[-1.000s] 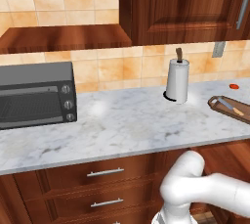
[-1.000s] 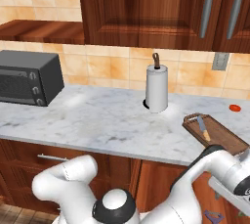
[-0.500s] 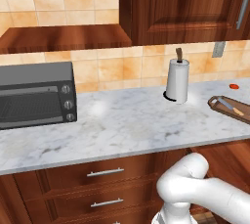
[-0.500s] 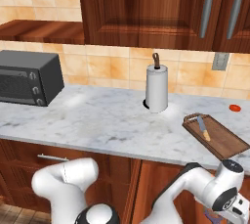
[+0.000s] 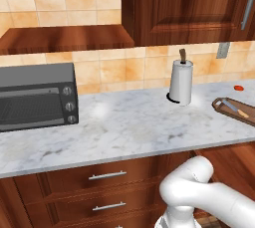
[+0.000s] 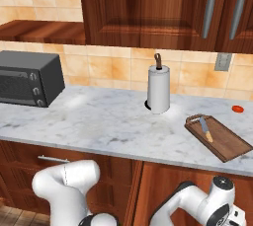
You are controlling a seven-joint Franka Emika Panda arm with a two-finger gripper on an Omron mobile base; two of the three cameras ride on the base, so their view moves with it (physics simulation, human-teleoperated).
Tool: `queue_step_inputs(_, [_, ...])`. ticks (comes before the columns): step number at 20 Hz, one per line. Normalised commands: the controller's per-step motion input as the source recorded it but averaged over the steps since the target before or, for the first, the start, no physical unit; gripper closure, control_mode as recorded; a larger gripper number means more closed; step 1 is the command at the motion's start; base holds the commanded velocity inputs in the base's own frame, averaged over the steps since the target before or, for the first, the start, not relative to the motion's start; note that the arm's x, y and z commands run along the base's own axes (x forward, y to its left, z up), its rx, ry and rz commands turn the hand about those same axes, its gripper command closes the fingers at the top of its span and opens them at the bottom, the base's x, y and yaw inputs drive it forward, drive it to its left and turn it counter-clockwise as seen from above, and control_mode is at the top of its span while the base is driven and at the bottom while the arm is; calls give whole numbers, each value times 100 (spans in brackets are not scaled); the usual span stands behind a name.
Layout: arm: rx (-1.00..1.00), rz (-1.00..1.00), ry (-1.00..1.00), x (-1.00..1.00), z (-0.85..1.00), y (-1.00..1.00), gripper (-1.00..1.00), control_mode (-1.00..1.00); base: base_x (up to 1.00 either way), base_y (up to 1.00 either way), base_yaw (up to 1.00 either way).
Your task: Open the drawer on the right and place the cutting tools on the cutting board.
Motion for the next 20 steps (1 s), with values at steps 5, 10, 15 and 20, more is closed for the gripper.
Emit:
queue_step_inputs(5, [0,11,0,10,-40,-44,-100,-100,0,0,0])
queue_step_inputs(10, [0,11,0,1,-28,-33,-100,-100,0,0,0])
queue_step_inputs(15, [-4,1,0,0,-25,13,-100,-100,0,0,0])
queue_step_inputs(20, [-6,0,0,0,-31,24,-100,-100,0,0,0])
